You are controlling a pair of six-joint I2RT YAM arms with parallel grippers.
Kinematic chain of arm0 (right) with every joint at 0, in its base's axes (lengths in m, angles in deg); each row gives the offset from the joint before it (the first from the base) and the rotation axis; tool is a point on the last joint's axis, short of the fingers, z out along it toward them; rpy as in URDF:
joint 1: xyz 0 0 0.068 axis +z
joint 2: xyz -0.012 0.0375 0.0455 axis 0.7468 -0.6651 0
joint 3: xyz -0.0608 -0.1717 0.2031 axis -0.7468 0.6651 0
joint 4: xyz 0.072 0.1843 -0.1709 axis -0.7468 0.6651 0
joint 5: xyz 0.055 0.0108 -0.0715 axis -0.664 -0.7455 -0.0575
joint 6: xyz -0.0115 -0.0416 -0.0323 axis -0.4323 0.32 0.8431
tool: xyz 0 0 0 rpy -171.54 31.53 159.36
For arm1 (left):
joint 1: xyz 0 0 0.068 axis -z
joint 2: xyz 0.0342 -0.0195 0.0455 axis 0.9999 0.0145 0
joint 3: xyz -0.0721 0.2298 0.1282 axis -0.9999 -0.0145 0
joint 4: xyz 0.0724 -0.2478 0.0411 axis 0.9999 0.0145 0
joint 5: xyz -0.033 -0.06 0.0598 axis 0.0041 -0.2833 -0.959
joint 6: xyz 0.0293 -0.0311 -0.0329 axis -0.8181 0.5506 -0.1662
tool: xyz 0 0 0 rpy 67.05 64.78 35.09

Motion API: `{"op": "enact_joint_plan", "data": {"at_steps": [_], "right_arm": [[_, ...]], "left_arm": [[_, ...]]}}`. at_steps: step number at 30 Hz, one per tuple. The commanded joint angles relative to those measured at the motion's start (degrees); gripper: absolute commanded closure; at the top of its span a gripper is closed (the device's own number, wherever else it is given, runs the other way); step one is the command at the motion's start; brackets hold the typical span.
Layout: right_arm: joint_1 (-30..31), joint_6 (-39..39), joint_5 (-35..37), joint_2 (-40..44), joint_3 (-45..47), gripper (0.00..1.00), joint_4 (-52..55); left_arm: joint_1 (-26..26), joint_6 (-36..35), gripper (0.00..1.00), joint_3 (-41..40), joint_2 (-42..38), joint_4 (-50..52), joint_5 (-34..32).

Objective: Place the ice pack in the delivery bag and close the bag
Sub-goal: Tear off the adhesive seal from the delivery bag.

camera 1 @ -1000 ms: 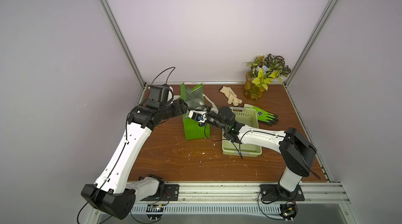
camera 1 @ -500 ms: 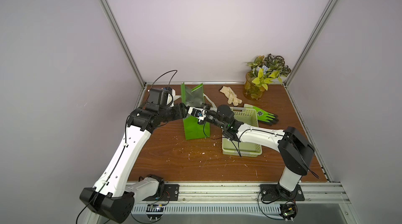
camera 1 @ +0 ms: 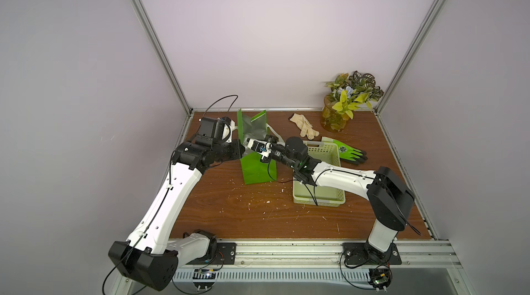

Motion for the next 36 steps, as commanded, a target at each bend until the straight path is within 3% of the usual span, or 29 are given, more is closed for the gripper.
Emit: {"op": "enact_joint_plan", "data": {"at_steps": [1,8,24,36], "right_arm": [[-0.67,-0.62,2.59,0.19,-2.95,1.0,-0.55],[-3.85,0.1,5.74,-0.42,-6.92,1.0,1.74],[-13.62,-0.86,15.5,-4.3,-18.25,1.0,0.89],[-18.08,0.07,20.9,-4.98,-26.41,1.0,6.71]], "left_arm": [[-0.48,-0.7,0.93,-0.12,-1.43,0.72,-1.95],[-0.44,-0.62,1.0,-0.4,-2.16,0.84,-1.93],[-0.56,-0.59,1.0,-0.86,-3.35,0.92,-2.59],[-0.5,-0.35,1.0,-0.51,-3.29,0.93,-2.43]]}}
